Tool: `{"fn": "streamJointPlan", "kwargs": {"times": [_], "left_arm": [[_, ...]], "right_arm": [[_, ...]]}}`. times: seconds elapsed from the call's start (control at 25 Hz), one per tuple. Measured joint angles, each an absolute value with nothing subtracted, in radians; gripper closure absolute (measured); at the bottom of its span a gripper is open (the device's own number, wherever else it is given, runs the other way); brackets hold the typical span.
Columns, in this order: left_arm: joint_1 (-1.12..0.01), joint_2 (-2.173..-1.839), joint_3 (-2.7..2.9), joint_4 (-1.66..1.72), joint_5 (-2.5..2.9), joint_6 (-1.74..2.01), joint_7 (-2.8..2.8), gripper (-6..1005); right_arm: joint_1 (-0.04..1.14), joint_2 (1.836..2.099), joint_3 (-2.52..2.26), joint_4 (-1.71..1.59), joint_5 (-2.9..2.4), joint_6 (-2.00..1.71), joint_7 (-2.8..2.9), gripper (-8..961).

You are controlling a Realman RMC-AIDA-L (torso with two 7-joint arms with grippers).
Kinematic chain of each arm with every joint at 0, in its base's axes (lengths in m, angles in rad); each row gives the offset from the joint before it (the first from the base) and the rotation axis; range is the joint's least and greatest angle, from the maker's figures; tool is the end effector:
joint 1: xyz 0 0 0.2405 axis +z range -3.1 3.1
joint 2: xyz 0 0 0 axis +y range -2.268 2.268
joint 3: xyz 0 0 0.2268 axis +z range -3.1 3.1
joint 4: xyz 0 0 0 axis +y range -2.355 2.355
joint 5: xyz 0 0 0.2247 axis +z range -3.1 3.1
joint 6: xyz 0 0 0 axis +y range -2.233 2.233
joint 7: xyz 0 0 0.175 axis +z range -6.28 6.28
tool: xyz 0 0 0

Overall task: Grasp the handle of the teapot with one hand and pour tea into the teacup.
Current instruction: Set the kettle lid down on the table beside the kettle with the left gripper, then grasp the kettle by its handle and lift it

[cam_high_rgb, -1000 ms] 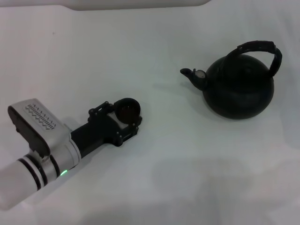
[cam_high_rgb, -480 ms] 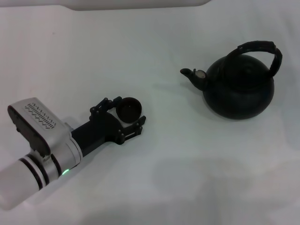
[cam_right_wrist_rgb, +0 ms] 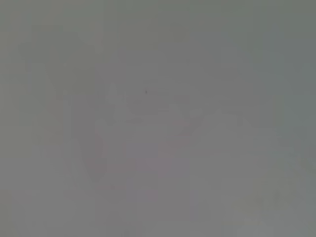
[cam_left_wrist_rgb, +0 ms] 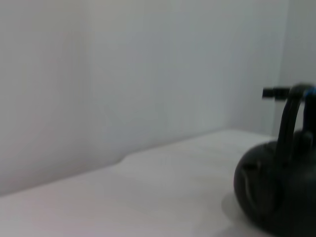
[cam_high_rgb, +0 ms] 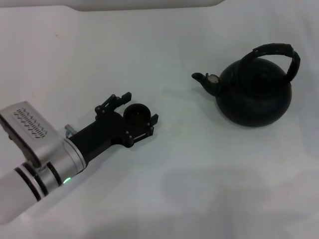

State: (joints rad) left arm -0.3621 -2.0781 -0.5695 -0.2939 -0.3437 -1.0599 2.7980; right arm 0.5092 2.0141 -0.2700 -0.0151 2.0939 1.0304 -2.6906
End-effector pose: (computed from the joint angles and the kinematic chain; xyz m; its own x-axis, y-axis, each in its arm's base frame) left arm -0.2609 0.2763 -0.1369 0.7827 0.1682 0.5993 0.5079 -0.7291 -0.4587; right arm 0.3706 0.3747 0.0468 0.5825 -0.0596 -0.8107 -0.8091 0.0533 -0.5853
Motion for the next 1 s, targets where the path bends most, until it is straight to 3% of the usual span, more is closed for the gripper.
{"fn": "streamJointPlan", "kwargs": {"times": [0.64,1.0], "left_arm": [[-0.258,-2.081,-0.872,-0.264,-0.36,-1.374,2.798,112],[-0.231,-2.082,-1.003,-0.246,-0.501,-1.375,2.794,112]], "right_arm": [[0.458,2.008,-0.377,-0.146,2.041,1.022,-2.376,277],[0.246,2.004,-0.873,-0.713,1.859,0.789,-1.712,277]]}}
